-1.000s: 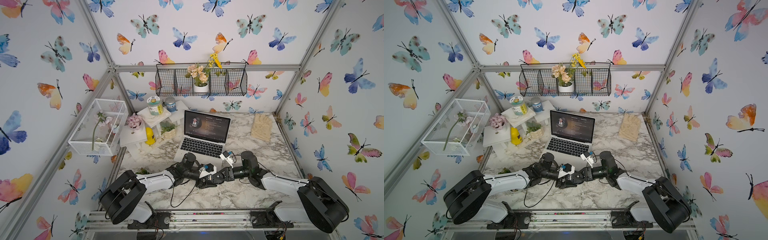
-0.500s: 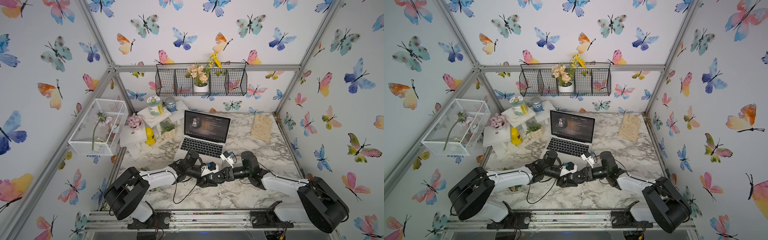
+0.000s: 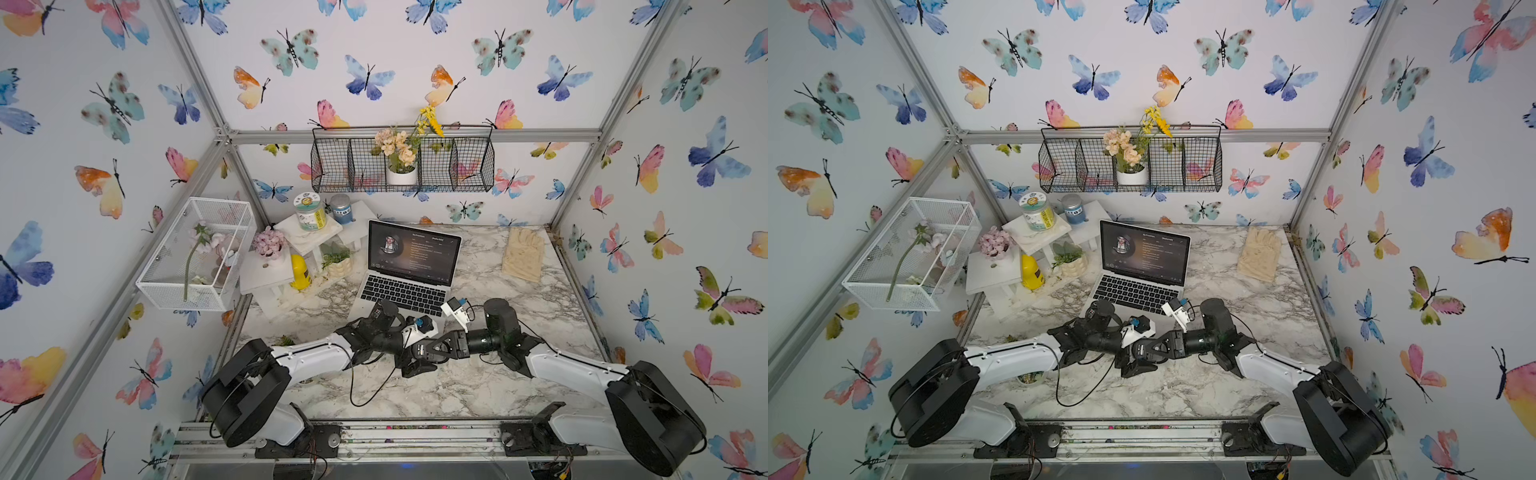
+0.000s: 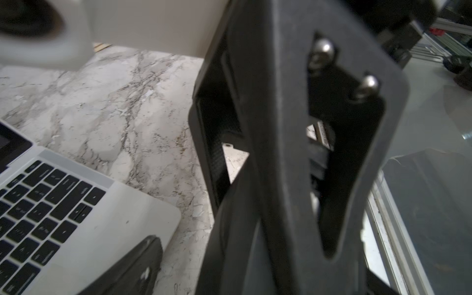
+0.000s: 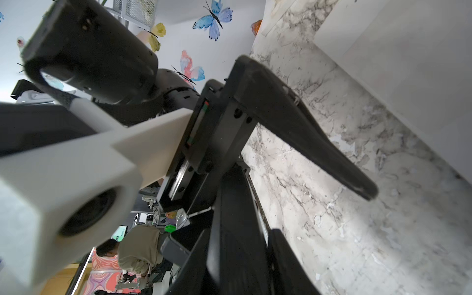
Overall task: Remove the wireless mouse receiver from the laptop
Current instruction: Close the lid on the mouse.
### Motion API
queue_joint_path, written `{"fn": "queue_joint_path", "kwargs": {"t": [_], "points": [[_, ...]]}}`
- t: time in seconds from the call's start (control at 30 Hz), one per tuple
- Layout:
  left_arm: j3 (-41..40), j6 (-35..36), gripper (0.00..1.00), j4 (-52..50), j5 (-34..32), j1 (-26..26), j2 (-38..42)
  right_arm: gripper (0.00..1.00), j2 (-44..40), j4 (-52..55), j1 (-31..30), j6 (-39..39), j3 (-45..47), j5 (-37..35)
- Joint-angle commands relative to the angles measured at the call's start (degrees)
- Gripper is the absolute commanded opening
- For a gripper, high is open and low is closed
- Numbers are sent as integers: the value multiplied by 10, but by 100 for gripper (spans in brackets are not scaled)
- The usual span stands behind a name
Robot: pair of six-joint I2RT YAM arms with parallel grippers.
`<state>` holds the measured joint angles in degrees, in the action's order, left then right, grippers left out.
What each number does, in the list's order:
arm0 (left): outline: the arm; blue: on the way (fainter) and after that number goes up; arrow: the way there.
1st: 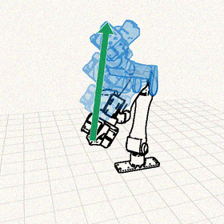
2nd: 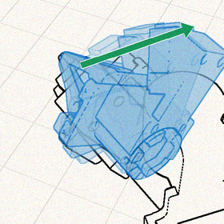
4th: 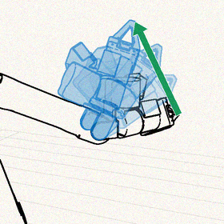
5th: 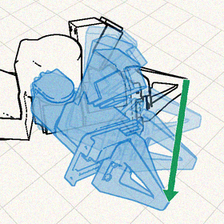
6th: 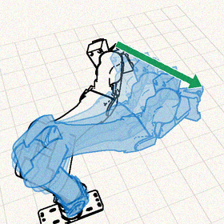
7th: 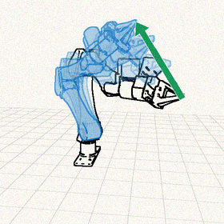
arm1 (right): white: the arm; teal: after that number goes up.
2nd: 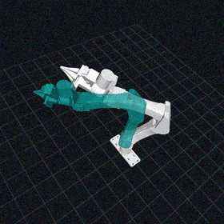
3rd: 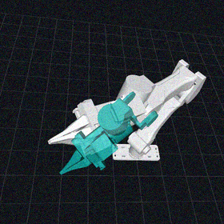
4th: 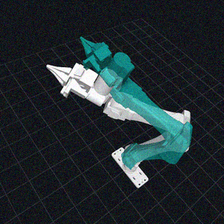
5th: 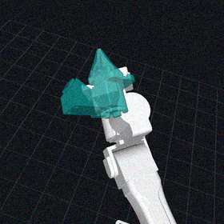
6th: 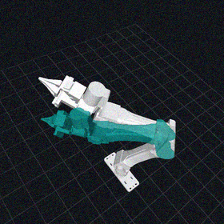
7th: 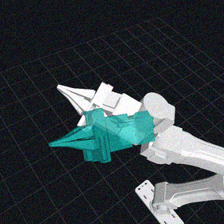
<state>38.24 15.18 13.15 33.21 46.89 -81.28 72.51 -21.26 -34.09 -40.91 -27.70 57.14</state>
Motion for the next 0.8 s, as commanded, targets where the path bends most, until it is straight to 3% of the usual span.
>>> {"fn": "queue_joint_path", "kwargs": {"t": [0.0, 0.2, 0.33, 0.4, 0.53, 0.6, 0.67, 0.77], "points": [[10, -97, 99, -4, -146, -7, 74, 20, -19, 103, -7, 72, -35, 0], [-6, -160, 99, -62, -306, -13, 251, 18, -43, 144, 16, 98, -54, -67], [16, -280, 99, -90, -419, -18, 307, 18, -33, 167, 22, 124, -82, -87], [23, -293, 99, -113, -399, -19, 327, 18, -25, 150, 21, 115, -89, -60], [22, -192, 100, -128, -329, -19, 342, 18, -15, 109, 22, 86, -90, 1], [25, -108, 100, -152, -249, -19, 330, 18, -19, 94, 22, 69, -87, 34], [31, -6, 91, -205, -169, -15, 318, 17, -33, 90, 22, 55, -84, 47], [31, 99, 89, -250, -156, 10, 314, 17, -45, 99, 22, 43, -89, 69]]}}
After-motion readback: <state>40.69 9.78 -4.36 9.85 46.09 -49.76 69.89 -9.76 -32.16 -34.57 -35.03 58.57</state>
